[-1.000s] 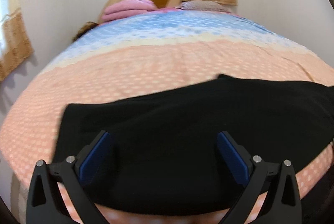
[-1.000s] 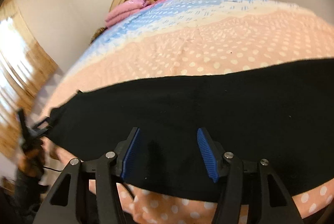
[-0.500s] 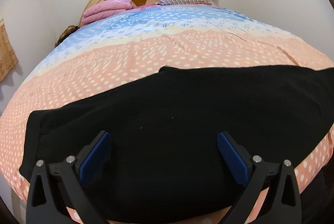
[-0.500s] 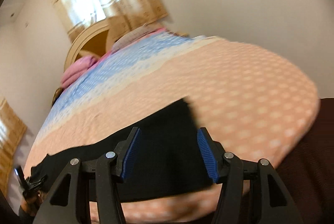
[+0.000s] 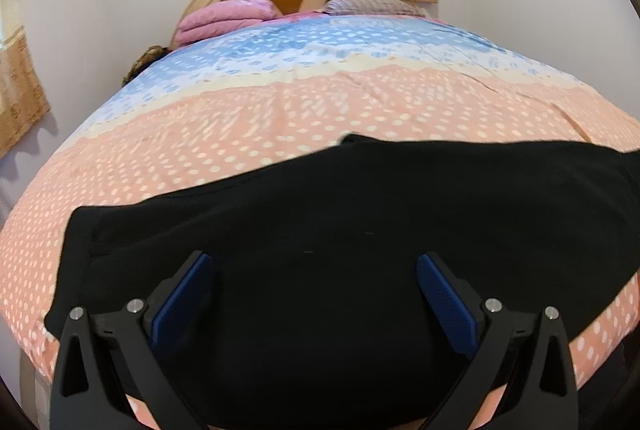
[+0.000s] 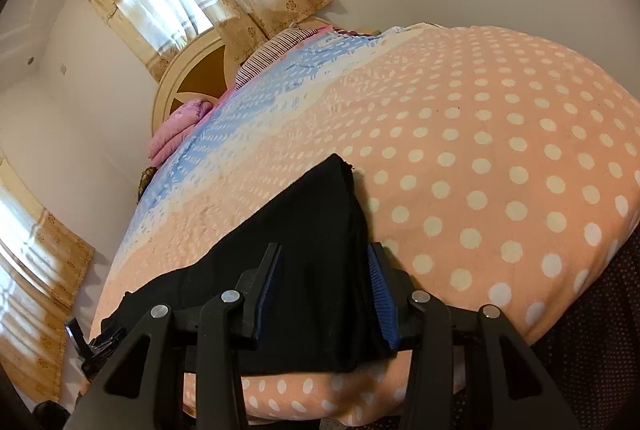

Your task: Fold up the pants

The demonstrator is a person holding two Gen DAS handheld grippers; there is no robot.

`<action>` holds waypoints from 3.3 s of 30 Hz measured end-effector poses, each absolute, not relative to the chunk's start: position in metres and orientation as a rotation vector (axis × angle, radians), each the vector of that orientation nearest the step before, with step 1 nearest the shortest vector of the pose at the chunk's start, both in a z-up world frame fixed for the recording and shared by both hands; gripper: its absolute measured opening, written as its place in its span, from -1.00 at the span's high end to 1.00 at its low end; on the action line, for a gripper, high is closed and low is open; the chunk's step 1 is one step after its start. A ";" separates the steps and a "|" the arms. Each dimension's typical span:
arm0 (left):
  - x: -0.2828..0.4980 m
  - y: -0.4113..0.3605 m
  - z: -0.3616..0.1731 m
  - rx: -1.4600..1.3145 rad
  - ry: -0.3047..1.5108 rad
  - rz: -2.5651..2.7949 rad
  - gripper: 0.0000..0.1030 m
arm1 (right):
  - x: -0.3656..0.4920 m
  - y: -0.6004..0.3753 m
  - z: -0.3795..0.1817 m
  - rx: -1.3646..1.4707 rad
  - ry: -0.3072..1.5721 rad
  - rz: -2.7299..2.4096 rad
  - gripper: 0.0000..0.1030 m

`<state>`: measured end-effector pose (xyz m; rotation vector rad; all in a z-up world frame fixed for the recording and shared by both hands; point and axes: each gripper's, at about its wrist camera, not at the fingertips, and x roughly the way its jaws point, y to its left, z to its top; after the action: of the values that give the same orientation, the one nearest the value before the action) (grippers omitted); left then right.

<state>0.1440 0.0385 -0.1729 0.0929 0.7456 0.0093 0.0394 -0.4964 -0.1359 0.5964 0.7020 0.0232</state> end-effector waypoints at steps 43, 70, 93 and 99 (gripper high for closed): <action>0.133 0.111 -0.179 0.081 0.732 0.128 -1.00 | 0.062 -0.538 -0.121 0.760 0.643 -0.067 0.14; 0.135 0.163 -0.183 -0.020 0.719 0.266 -1.00 | 0.020 -0.508 -0.137 0.604 0.651 -0.057 0.13; 0.134 0.167 -0.191 -0.017 0.699 0.249 -1.00 | 0.044 -0.390 -0.051 0.282 0.526 -0.046 0.75; 0.128 0.166 -0.186 -0.046 0.701 0.244 -1.00 | 0.062 -0.314 -0.042 0.134 0.549 0.054 0.76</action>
<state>0.1281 0.1659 -0.1858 -0.0460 0.7011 0.2445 0.0621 -0.3140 -0.0423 0.1339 0.5494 0.0543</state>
